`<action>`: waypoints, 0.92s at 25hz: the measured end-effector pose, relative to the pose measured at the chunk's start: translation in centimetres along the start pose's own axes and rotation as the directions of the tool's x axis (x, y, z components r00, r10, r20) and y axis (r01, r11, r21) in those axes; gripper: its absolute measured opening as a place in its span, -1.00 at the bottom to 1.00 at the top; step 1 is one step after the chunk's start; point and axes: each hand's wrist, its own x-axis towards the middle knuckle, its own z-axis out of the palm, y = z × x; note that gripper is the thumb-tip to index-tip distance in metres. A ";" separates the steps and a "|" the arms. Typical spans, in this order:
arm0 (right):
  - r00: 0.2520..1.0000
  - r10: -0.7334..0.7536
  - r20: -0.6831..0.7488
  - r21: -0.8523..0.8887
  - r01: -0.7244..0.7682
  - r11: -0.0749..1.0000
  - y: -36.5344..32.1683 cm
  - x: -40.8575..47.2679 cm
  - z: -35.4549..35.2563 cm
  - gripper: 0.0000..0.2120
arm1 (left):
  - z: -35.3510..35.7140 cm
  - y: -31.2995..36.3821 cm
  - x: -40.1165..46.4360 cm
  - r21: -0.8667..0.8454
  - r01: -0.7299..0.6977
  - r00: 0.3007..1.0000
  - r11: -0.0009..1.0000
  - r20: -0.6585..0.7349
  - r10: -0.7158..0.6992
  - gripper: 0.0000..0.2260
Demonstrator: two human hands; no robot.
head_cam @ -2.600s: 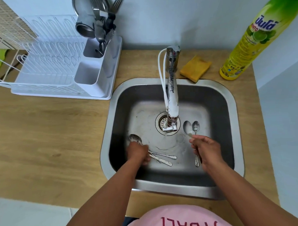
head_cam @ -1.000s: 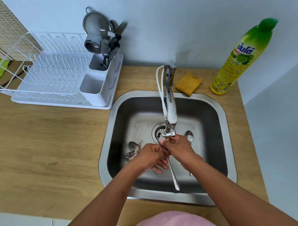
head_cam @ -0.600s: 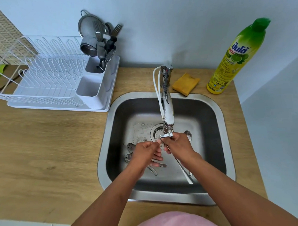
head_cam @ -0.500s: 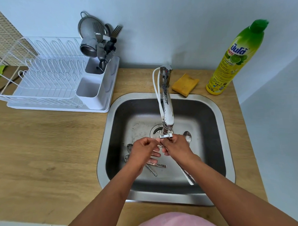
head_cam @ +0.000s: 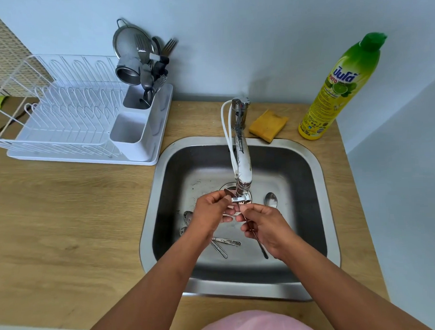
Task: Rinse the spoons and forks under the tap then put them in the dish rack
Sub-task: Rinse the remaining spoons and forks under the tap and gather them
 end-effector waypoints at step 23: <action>0.996 0.090 0.022 0.081 -0.092 0.992 1.2 -0.1 -1.2 -0.78 | -0.5 -0.7 -0.1 -0.137 0.032 0.999 0.990 0.034 -0.028 -0.91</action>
